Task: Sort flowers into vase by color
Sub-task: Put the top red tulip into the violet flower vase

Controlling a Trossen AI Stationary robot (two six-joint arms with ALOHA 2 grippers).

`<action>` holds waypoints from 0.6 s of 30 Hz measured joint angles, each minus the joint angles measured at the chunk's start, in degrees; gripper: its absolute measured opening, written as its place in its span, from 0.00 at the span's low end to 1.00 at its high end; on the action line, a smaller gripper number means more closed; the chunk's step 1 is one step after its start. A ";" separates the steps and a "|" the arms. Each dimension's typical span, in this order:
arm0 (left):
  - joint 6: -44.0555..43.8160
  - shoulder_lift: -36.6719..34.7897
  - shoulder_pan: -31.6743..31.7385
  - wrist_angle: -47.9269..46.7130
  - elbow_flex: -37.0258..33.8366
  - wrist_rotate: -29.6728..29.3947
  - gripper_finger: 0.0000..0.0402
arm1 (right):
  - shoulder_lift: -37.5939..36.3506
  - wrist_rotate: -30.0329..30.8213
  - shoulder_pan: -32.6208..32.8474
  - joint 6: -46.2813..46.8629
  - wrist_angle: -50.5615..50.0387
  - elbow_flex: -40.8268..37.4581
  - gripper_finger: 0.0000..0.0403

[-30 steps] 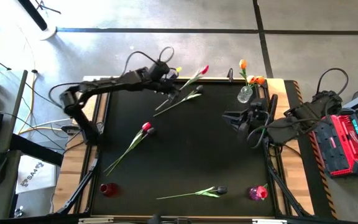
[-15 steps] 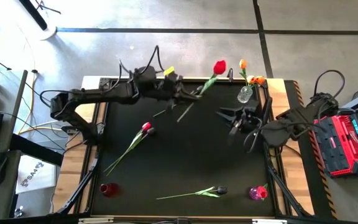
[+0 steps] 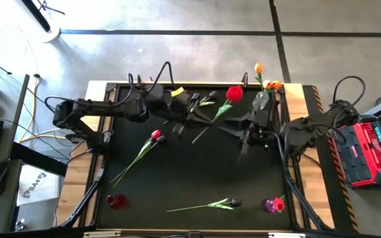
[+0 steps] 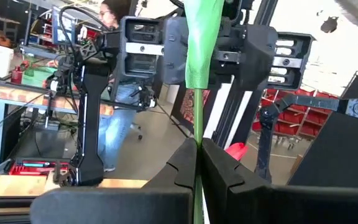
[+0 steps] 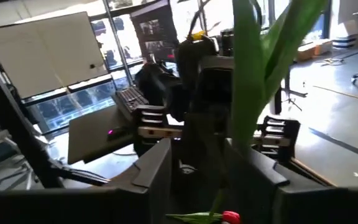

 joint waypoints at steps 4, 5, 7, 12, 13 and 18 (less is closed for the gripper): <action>1.31 0.00 -1.26 -0.20 0.00 -1.46 0.00 | 0.32 0.40 -1.62 0.11 0.01 0.00 0.43; 1.32 0.00 -1.52 -0.24 0.00 -1.81 0.00 | 0.39 0.38 -2.19 0.23 0.05 0.00 0.44; 2.39 0.00 -2.13 -0.36 0.00 -2.26 0.00 | 0.46 0.20 -2.69 0.56 -0.01 0.00 0.45; 4.77 0.00 -2.93 -0.13 0.00 -2.56 0.00 | 0.45 -0.94 -3.06 1.09 0.00 0.00 0.43; 4.77 0.00 -2.95 -0.20 0.00 -2.56 0.00 | 0.46 -1.03 -3.06 1.07 -0.01 0.00 0.41; 4.87 0.00 -2.93 -1.73 0.00 -3.63 0.00 | 0.46 -2.84 -3.12 0.35 -0.03 0.02 0.18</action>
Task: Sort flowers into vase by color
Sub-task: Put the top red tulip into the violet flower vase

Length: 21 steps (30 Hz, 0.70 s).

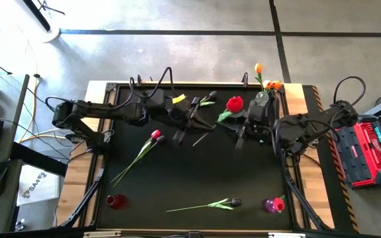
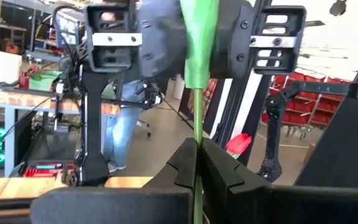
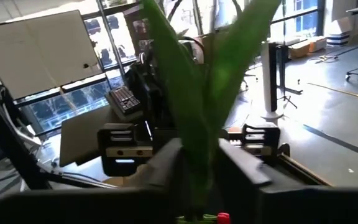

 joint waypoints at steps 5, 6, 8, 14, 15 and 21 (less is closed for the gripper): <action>0.15 0.00 0.15 -1.34 0.00 -0.28 0.00 | 0.00 -1.76 -0.12 -1.96 -0.26 -0.02 0.03; 0.13 0.00 0.15 -1.60 0.00 -0.45 0.01 | 0.00 -1.84 -0.17 -1.72 -0.57 -0.02 0.04; 0.01 -0.02 0.15 -2.55 0.00 -1.60 0.03 | 0.00 -1.87 -0.26 -1.09 -1.55 -0.02 0.03; -0.04 -0.02 0.15 -5.92 -0.02 -2.76 0.13 | -0.20 -1.90 0.30 4.00 -8.59 0.63 0.01; -0.07 -0.02 0.15 -6.69 -0.02 -2.86 0.15 | -0.28 -1.99 0.70 5.35 -11.26 1.22 0.01; -0.08 -0.02 0.22 -10.59 -0.02 -3.10 0.24 | -0.38 -2.10 4.00 14.53 -29.97 8.06 0.00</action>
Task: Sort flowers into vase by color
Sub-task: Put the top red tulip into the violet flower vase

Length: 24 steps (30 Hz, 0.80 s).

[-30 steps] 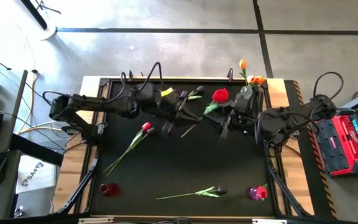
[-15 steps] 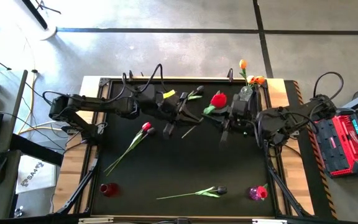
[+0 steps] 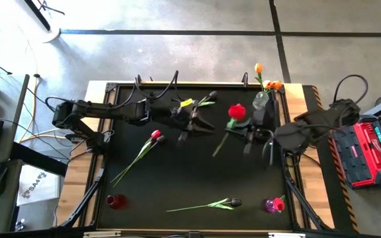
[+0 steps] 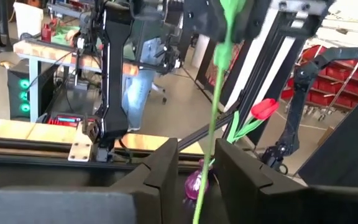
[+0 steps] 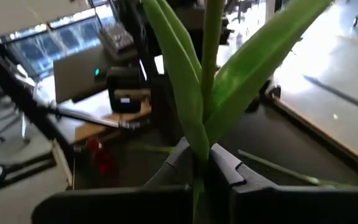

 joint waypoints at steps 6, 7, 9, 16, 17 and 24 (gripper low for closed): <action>0.50 0.00 -0.02 0.04 0.00 0.10 0.25 | -0.08 0.14 5.49 8.38 -15.61 5.89 0.00; 0.48 0.00 -0.02 0.06 0.00 0.14 0.25 | -0.08 0.12 6.52 9.99 -18.08 6.67 0.00; 0.50 0.00 -0.02 0.06 0.00 0.07 0.25 | -0.08 0.26 8.76 13.52 -22.91 7.86 0.00; 0.51 0.00 -0.02 0.09 0.00 -2.82 0.25 | -0.08 2.68 16.73 29.63 -39.08 8.95 0.00; 0.52 0.00 -0.02 0.11 0.00 -3.08 0.25 | -0.06 2.90 17.98 32.37 -41.11 8.95 0.00; 0.52 0.00 -0.02 0.11 0.00 -3.46 0.25 | -0.30 2.80 26.12 40.24 -43.95 8.23 0.00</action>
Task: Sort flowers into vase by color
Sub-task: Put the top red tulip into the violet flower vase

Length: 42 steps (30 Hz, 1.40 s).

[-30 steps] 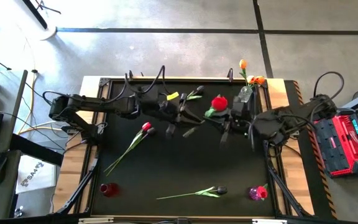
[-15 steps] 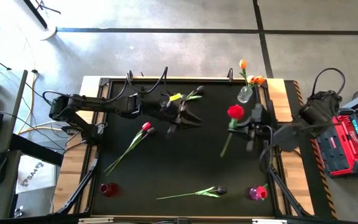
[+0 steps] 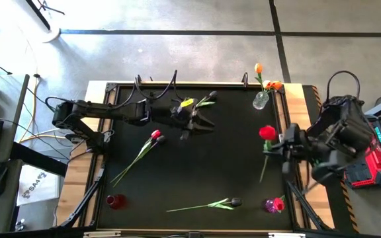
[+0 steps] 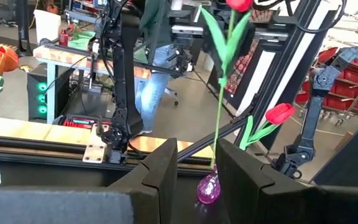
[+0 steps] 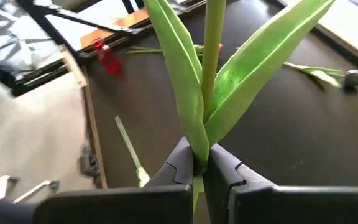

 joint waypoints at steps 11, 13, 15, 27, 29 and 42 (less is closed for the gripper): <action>-1.66 0.00 -0.08 -0.10 0.00 -5.65 0.25 | 1.18 -3.12 9.04 0.59 -0.07 -0.02 0.00; -2.69 0.00 -0.09 -0.11 0.00 -5.70 0.25 | 2.26 -3.08 10.47 0.96 -0.07 -0.04 0.00; -3.02 0.00 -0.09 -0.11 0.00 -5.75 0.25 | 3.39 -3.21 11.68 1.61 -0.07 -0.04 0.00; -3.02 0.00 -0.27 0.28 0.00 -12.69 0.25 | 7.80 -1.12 18.89 9.42 -0.02 -2.77 0.00; -3.07 0.00 -0.26 0.28 0.00 -13.22 0.25 | 7.78 -0.03 19.80 11.35 -0.06 -5.34 0.00; -7.05 0.00 -0.59 0.26 0.00 -13.29 0.25 | 7.80 -2.86 21.87 19.90 -0.02 -16.83 0.01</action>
